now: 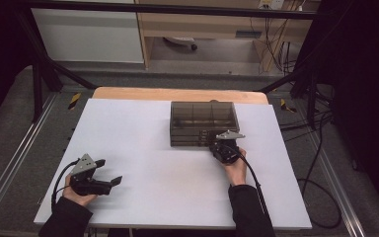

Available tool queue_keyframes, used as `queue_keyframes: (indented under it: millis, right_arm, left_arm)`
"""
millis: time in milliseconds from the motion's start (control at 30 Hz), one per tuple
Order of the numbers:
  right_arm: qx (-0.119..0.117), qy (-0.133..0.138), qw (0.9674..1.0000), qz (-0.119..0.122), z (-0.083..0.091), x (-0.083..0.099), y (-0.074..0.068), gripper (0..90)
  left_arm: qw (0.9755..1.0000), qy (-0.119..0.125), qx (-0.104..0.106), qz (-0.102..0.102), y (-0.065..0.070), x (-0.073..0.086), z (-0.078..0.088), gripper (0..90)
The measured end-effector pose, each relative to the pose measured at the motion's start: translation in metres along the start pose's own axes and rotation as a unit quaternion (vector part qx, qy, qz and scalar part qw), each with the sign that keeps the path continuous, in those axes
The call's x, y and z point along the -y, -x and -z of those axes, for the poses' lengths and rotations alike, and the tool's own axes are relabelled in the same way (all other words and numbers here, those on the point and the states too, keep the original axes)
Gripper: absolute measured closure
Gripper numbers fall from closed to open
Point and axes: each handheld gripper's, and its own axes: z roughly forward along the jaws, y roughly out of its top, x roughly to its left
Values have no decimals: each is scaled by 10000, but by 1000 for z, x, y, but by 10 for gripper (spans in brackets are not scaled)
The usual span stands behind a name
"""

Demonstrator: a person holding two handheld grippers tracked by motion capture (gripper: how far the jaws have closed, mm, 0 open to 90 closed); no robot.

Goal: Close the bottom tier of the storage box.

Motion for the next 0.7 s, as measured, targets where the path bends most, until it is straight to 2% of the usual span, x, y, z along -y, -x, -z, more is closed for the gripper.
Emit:
queue_keyframes:
  millis: [300, 500, 700]
  right_arm:
    - [7, -6, 10000, -13, -2, 1, 0, 894]
    - [5, -5, 10000, 65, 6, -1, -3, 869]
    - [-141, 52, 9998, 137, 21, -4, -9, 746]
  left_arm:
    - [10000, 7, -3, -9, 0, 0, 0, 43]
    - [10000, 5, 3, -7, 0, 0, 0, 43]
    - [10000, -2, 9, -4, 0, 0, 0, 43]
